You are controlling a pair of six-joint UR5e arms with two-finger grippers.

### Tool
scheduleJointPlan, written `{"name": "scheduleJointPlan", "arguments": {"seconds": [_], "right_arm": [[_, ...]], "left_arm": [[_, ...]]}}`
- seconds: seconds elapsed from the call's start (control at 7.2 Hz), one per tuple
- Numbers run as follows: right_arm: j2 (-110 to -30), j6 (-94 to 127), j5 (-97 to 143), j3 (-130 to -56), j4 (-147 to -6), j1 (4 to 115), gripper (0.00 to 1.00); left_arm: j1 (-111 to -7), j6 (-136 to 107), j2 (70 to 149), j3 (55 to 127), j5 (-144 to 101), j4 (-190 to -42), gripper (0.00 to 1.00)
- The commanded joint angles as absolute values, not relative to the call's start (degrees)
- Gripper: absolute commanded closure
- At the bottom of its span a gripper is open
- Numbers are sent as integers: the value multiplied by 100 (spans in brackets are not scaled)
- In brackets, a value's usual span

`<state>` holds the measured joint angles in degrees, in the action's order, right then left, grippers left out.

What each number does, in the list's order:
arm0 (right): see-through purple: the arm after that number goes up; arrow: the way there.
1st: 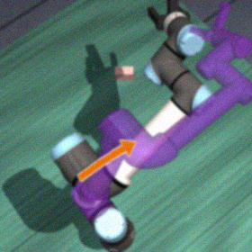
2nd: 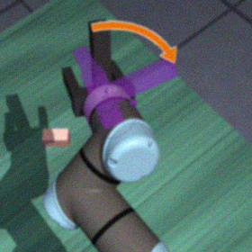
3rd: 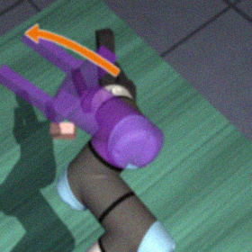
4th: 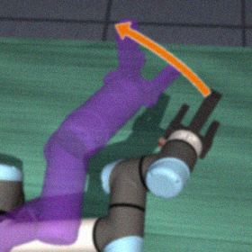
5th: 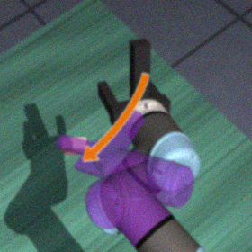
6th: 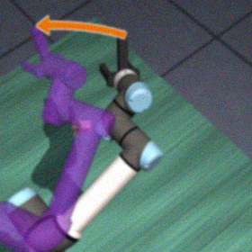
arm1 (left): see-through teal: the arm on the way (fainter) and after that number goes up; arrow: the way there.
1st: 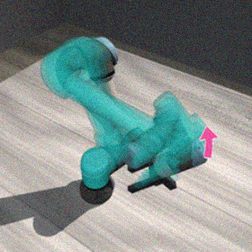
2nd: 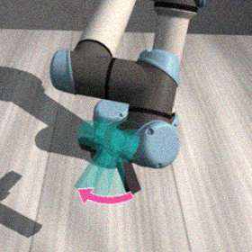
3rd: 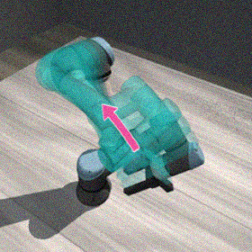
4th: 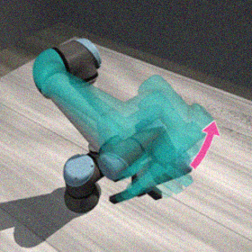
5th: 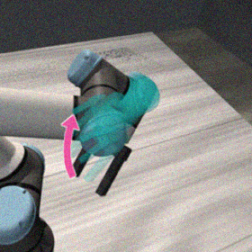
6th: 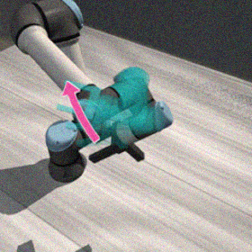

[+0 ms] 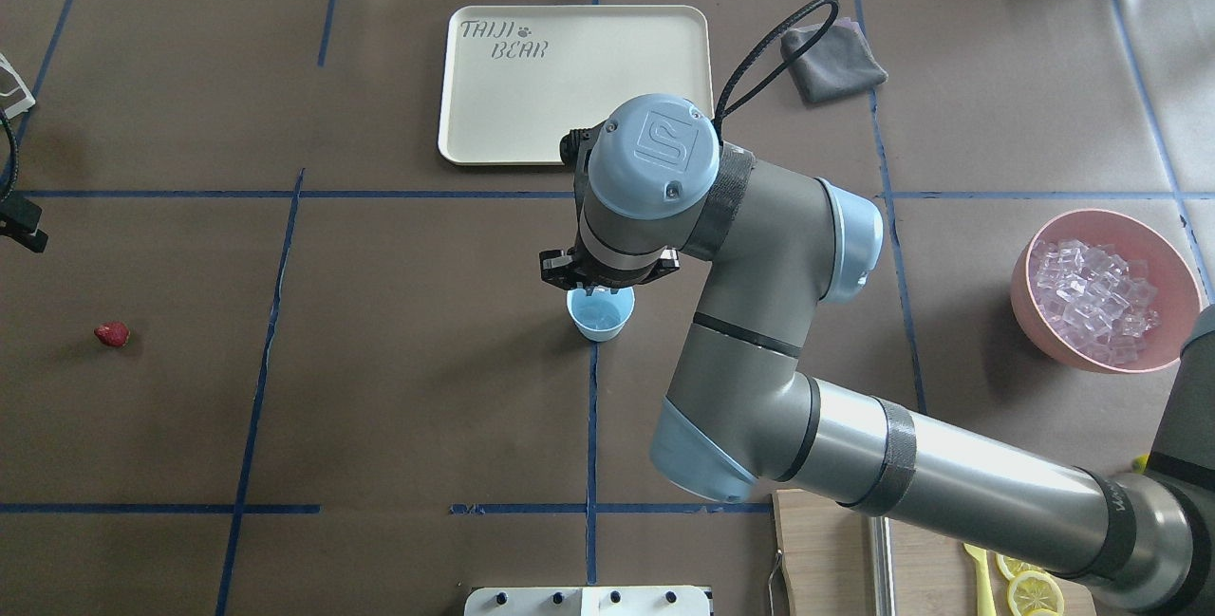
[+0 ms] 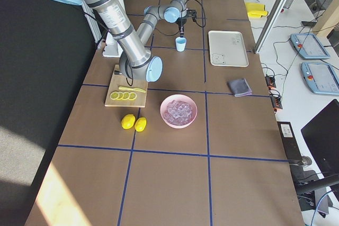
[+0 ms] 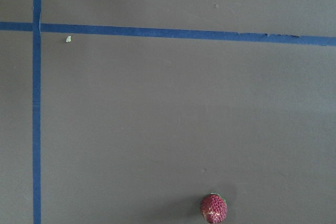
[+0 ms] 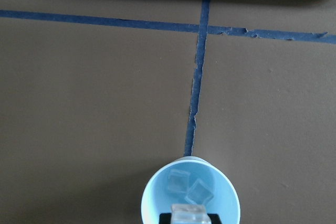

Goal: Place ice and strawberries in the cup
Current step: 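Open the right gripper to release the ice cube into the cup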

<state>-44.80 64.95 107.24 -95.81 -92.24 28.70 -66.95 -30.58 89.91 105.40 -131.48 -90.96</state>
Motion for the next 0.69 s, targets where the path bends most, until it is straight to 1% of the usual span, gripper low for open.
{"name": "scheduleJointPlan", "arguments": {"seconds": [0.0, 0.14, 0.56], "right_arm": [[-4474, 6495, 10731, -9545, -9202, 2856, 24], [-4465, 6504, 10731, -9571, -9202, 2865, 1], [-4474, 6530, 10758, -9650, -9237, 2865, 0]], "left_arm": [[-6697, -3059, 8991, 10538, -13148, -9097, 0], [-6689, -3059, 8991, 10538, -13148, -9097, 0], [-6627, -3067, 8991, 10529, -13148, -9097, 0]]}}
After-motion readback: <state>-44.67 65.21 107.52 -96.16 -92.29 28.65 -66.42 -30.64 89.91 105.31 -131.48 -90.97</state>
